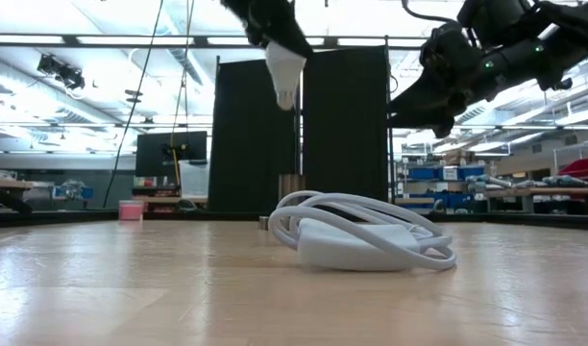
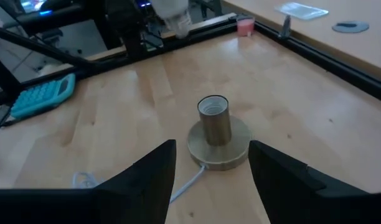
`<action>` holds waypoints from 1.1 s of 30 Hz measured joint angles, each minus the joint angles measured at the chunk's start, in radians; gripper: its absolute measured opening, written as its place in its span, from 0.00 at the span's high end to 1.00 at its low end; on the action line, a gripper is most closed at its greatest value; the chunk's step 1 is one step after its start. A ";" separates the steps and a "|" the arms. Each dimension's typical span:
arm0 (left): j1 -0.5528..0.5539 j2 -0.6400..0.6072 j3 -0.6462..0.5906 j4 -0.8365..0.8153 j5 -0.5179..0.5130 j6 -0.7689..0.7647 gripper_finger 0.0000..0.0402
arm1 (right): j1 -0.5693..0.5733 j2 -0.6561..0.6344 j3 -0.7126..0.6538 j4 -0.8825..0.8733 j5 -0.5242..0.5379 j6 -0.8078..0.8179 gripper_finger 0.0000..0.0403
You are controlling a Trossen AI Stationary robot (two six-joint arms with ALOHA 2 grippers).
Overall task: Screw lightbulb
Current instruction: Insert the white lightbulb into the silver lamp
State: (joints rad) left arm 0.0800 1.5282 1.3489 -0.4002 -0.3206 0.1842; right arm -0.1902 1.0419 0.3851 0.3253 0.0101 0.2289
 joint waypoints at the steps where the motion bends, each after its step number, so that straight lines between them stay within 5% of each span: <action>1: 0.003 -0.007 -0.038 0.028 0.001 -0.001 0.32 | -0.001 0.013 0.000 0.013 0.001 0.004 0.47; 10: 0.068 -0.018 -0.246 0.265 0.085 -0.020 0.32 | -0.002 0.165 0.001 0.193 -0.001 0.034 0.47; 22: 0.162 0.027 -0.255 0.288 0.255 -0.091 0.32 | -0.002 0.277 0.036 0.221 -0.004 0.042 0.47; 33: 0.162 0.112 -0.256 0.362 0.274 -0.110 0.32 | -0.002 0.282 0.037 0.216 -0.010 0.038 0.47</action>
State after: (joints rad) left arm 0.2424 1.6399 1.0933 -0.0379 -0.0461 0.0740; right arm -0.1921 1.3239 0.4217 0.5414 0.0001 0.2670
